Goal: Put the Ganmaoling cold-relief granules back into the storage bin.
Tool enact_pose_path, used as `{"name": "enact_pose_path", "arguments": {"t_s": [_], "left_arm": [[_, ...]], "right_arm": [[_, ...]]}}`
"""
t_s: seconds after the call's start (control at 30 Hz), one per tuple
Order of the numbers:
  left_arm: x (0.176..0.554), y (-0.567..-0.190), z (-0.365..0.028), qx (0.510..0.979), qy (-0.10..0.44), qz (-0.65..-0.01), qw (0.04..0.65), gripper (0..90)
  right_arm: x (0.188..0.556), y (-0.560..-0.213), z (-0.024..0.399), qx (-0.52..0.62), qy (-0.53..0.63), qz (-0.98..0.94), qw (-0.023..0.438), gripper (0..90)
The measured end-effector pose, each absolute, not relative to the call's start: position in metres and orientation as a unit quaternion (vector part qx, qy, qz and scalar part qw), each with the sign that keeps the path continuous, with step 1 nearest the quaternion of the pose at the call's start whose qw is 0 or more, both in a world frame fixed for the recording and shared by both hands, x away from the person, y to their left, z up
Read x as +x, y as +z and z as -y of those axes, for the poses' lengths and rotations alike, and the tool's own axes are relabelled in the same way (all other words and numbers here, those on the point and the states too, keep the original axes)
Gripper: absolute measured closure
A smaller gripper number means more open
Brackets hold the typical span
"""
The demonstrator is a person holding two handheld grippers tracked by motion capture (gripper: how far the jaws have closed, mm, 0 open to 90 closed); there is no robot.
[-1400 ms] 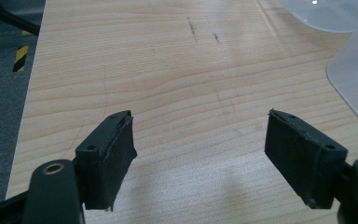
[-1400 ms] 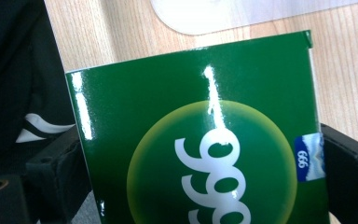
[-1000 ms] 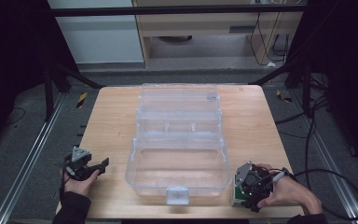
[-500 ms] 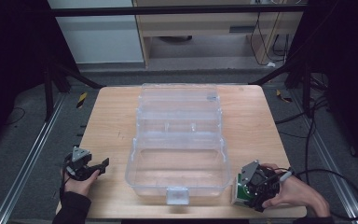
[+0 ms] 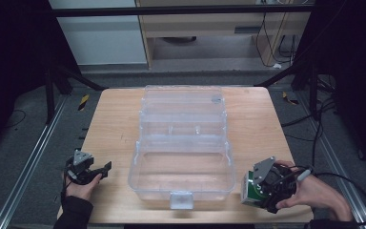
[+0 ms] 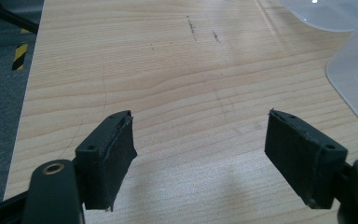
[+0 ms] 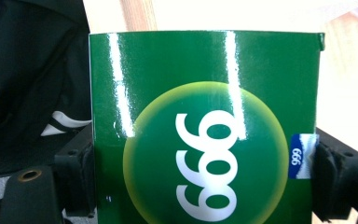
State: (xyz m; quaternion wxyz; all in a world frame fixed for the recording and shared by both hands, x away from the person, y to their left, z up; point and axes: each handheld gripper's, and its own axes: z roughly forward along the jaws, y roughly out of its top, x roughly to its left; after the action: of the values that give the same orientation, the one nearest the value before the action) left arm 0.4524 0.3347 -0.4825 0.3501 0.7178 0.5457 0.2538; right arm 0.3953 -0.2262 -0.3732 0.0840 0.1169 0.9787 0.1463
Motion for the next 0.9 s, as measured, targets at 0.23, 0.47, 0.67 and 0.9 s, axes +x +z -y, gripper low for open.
{"name": "enact_pose_path", "arguments": {"t_s": [0.23, 0.47, 0.67, 0.9], "left_arm": [[0.452, -0.483, -0.335, 0.718, 0.253, -0.546, 0.350, 23.1], [0.452, -0.482, -0.335, 0.719, 0.253, -0.545, 0.350, 23.1], [0.453, -0.483, -0.335, 0.717, 0.253, -0.546, 0.351, 23.1], [0.453, -0.483, -0.335, 0.718, 0.253, -0.546, 0.351, 23.1]], "right_arm": [[0.395, -0.344, 0.226, 0.108, 0.152, -0.977, 0.103, 16.3], [0.397, -0.321, 0.215, 0.093, 0.154, -0.977, 0.115, 16.3], [0.402, -0.311, 0.202, 0.083, 0.153, -0.978, 0.118, 16.3], [0.412, -0.307, 0.183, 0.074, 0.154, -0.978, 0.119, 16.3]]}}
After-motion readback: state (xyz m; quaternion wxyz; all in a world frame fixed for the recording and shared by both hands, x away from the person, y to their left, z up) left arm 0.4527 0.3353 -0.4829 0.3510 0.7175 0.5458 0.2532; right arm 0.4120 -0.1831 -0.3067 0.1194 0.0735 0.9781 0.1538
